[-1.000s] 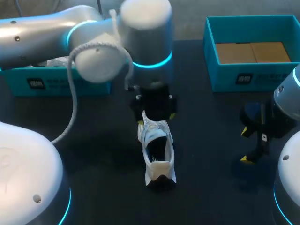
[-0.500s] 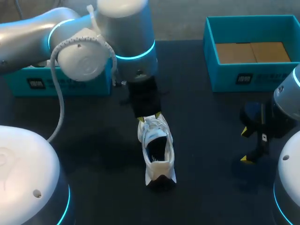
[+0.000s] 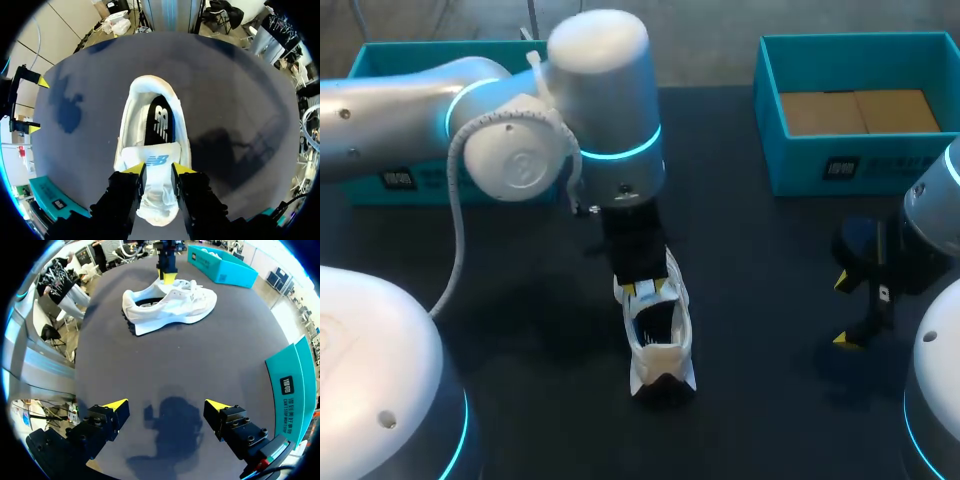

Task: Take the shoe out of the shoebox, open the shoe tongue, remove and reinsert the insole, then place the shoe into the shoebox

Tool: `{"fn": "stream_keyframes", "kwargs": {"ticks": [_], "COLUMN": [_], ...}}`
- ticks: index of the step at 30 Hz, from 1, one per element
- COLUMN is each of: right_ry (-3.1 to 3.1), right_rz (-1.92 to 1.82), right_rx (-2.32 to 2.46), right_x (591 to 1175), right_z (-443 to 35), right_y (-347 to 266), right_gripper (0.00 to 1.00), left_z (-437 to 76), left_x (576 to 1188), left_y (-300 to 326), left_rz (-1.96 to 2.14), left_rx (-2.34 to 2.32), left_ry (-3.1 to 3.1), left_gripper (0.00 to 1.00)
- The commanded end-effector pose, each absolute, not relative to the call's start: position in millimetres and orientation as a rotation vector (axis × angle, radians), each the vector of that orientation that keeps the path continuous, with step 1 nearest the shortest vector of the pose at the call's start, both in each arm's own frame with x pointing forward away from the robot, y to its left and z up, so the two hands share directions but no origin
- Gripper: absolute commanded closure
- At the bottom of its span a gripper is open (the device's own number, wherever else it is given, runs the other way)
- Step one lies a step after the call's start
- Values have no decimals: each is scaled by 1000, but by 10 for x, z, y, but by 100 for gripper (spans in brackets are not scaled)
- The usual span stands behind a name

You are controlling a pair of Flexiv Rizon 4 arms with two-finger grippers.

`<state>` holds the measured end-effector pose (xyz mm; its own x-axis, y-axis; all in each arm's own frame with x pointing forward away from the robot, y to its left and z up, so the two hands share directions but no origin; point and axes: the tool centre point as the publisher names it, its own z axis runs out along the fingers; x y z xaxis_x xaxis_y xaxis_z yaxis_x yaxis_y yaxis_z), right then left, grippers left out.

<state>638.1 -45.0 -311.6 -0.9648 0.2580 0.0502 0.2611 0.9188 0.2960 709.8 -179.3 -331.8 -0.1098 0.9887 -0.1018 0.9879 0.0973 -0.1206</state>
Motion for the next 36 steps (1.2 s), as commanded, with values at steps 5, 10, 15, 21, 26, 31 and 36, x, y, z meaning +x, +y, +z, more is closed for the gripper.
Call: {"fn": "stream_keyframes", "kwargs": {"ticks": [5,10,15,21,26,31,36], "right_ry": [-3070,-3070,-3070,-3070,-3070,-3070,-3070], "right_rz": [-478,-478,-478,-478,-478,-478,-478], "right_rx": [-415,-415,-415,-415,-415,-415,-415], "right_x": [6366,6366,6366,6366,6366,6366,6366], "right_z": [-3124,-3124,-3124,-3124,-3124,-3124,-3124], "right_y": [-454,-454,-454,-454,-454,-454,-454], "right_gripper": [0,0,0,0,0,0,0], "left_z": [-3366,-3366,-3366,-3366,-3366,-3155,-3109], "left_x": [7115,7115,7115,7115,7115,7139,7157], "left_y": [-1879,-1879,-1879,-1879,-1879,-1844,-1839], "left_rz": [240,240,240,240,240,201,194], "left_rx": [-2103,-2103,-2103,-2103,-2103,-2127,-2127], "left_ry": [-2305,-2305,-2305,-2305,-2305,-2322,-2329], "left_gripper": [66,66,66,66,66,62,63]}}
